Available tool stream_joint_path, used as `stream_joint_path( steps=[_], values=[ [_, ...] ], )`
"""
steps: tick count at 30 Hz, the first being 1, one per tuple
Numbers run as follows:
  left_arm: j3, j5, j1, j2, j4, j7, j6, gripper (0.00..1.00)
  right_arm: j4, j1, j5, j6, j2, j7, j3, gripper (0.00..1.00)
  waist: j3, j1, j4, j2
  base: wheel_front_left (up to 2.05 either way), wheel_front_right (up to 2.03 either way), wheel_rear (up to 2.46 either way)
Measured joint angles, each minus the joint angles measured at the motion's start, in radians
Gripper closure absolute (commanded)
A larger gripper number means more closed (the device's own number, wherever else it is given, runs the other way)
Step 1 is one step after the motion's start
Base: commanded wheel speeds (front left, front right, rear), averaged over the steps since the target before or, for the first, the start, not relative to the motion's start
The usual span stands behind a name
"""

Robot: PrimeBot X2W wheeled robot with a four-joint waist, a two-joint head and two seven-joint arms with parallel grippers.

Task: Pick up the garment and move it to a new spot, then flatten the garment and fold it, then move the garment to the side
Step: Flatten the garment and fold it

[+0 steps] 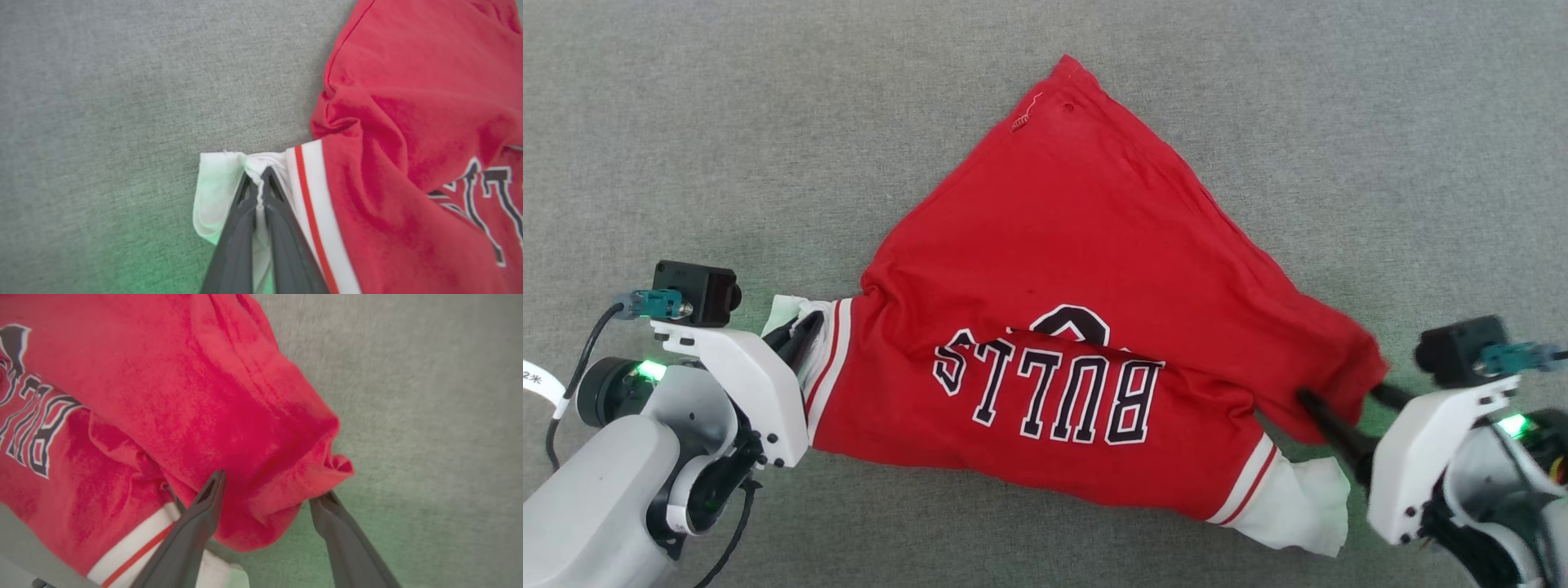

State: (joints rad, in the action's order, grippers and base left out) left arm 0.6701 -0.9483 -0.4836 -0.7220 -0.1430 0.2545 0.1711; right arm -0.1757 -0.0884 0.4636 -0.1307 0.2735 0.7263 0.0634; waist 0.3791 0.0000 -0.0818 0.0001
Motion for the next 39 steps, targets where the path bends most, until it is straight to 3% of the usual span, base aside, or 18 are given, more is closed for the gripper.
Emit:
stream_joint_path(
  steps=[9, 16, 21, 31, 39],
  values=[
    [-0.003, -0.006, 0.000, 0.017, -0.004, -0.013, -0.005, 1.00, -0.246, -0.017, -0.064, 0.000, -0.011, 0.000, -0.045, 0.00, -0.001, 0.0000, 0.028, 0.0000, 0.00, 0.00, 0.00],
    [0.013, -0.001, -0.017, 0.044, -0.004, -0.016, -0.017, 1.00, -0.230, -0.150, -0.071, 0.000, -0.001, -0.003, -0.016, 0.00, 0.010, 0.0000, 0.076, 0.0000, 0.00, 0.00, 0.00],
    [0.039, 0.011, -0.057, 0.088, -0.014, -0.017, -0.038, 1.00, -0.083, -0.315, -0.068, 0.000, 0.029, -0.019, 0.037, 0.00, 0.026, 0.0000, 0.133, 0.0000, 0.00, 0.00, 0.00],
    [0.095, 0.036, -0.137, 0.198, -0.072, -0.027, -0.093, 1.00, 0.335, -0.659, -0.024, 0.000, 0.111, -0.022, 0.168, 0.00, 0.062, 0.0000, 0.280, -0.0001, 0.00, 0.00, 0.00],
    [0.121, 0.040, -0.177, 0.265, -0.137, -0.046, -0.138, 1.00, 0.670, -0.858, 0.004, 0.000, 0.140, 0.056, 0.283, 0.00, 0.095, 0.0000, 0.377, 0.0000, 0.00, 0.00, 0.00]
  ],
)
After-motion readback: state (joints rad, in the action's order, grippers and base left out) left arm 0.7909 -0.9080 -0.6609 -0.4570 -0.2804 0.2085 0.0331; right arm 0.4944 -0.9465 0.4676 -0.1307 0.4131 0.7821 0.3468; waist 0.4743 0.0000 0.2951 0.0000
